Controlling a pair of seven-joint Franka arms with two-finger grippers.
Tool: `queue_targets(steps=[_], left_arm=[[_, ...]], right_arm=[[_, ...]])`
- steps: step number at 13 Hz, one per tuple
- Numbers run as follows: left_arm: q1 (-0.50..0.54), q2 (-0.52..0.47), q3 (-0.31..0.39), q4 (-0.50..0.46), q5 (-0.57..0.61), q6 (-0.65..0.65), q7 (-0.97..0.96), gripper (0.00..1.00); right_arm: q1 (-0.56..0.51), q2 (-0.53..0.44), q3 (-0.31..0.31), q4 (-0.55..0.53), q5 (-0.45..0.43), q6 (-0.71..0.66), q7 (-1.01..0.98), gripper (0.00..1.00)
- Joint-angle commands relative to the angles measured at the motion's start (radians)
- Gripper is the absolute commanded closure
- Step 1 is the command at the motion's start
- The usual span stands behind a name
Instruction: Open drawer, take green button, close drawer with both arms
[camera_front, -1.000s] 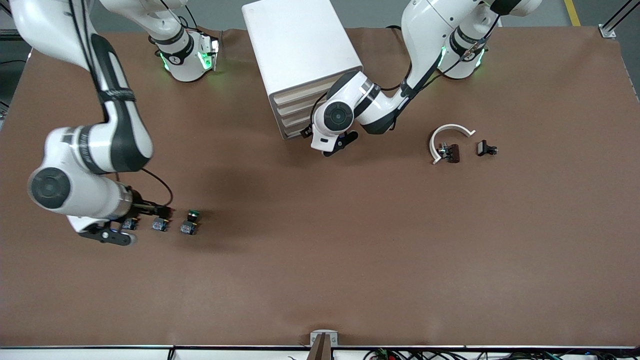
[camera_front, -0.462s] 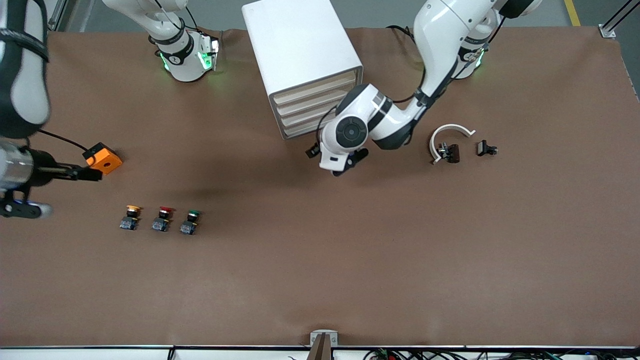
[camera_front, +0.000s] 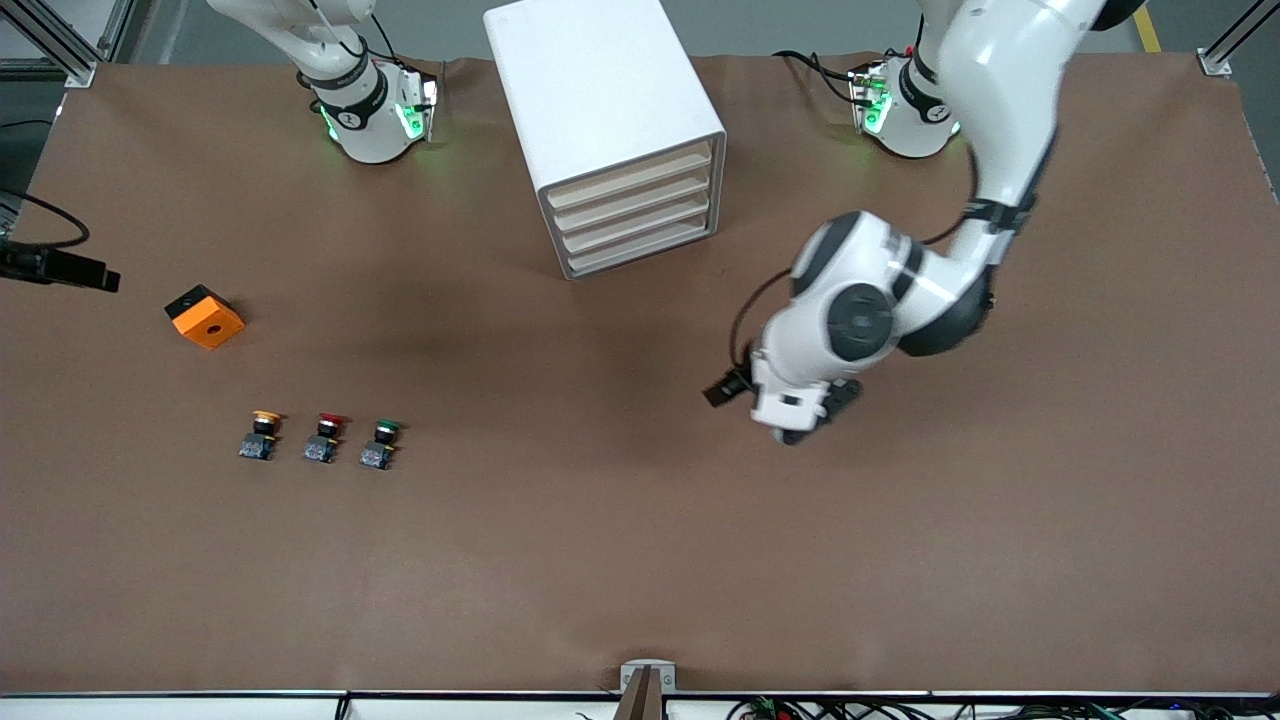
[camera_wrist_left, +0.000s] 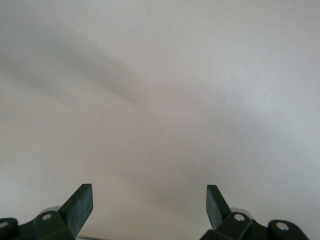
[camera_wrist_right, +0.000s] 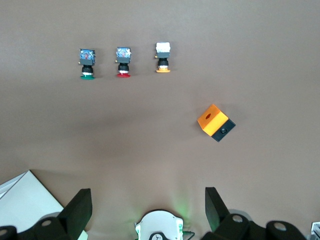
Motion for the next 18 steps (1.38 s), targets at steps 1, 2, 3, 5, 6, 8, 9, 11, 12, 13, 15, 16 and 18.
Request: queue_targets(steps=[1, 2, 3, 5, 6, 8, 9, 11, 12, 13, 15, 16, 18], left_arm=[[0.084, -0.063, -0.013, -0.014, 0.017, -0.032, 0.111, 0.0], [0.102, -0.094, -0.009, -0.017, 0.017, -0.077, 0.175, 0.0], [0.134, -0.13, -0.004, -0.017, 0.017, -0.157, 0.271, 0.0], [0.203, -0.213, -0.004, -0.023, 0.019, -0.278, 0.449, 0.0], [0.243, -0.252, -0.006, -0.025, 0.019, -0.323, 0.518, 0.0], [0.274, -0.331, 0.002, -0.04, 0.019, -0.386, 0.612, 0.0], [0.268, -0.385, 0.031, -0.071, 0.042, -0.406, 0.658, 0.0], [0.21, -0.486, 0.136, -0.166, 0.057, -0.412, 0.772, 0.0], [0.199, -0.528, 0.18, -0.207, 0.059, -0.412, 0.831, 0.0], [0.203, -0.56, 0.192, -0.233, 0.06, -0.411, 0.888, 0.0], [0.208, -0.606, 0.24, -0.257, 0.06, -0.402, 0.967, 0.0], [0.223, -0.615, 0.246, -0.249, 0.06, -0.4, 0.976, 0.0], [0.243, -0.611, 0.246, -0.191, 0.06, -0.402, 0.976, 0.0]], right_arm=[[-0.023, -0.002, 0.019, -0.01, -0.008, -0.009, -0.009, 0.0], [-0.018, -0.002, 0.022, -0.01, -0.014, -0.017, -0.003, 0.0], [-0.018, -0.002, 0.021, -0.008, -0.015, -0.017, -0.002, 0.0], [-0.016, 0.0, 0.024, -0.007, -0.015, -0.008, 0.0, 0.0], [-0.016, 0.001, 0.025, -0.007, -0.002, 0.0, 0.0, 0.0], [0.006, -0.006, 0.027, -0.023, 0.006, 0.1, -0.005, 0.0], [0.007, -0.017, 0.027, -0.031, 0.008, 0.106, -0.009, 0.0], [0.007, -0.078, 0.025, -0.069, 0.008, 0.109, 0.001, 0.0], [0.005, -0.126, 0.024, -0.103, 0.008, 0.103, 0.001, 0.0], [0.002, -0.188, 0.021, -0.167, 0.008, 0.107, 0.001, 0.0], [-0.001, -0.287, 0.019, -0.266, 0.006, 0.119, 0.036, 0.0], [-0.001, -0.314, 0.019, -0.281, 0.006, 0.12, 0.056, 0.0], [0.002, -0.325, 0.021, -0.307, 0.006, 0.132, 0.096, 0.0]])
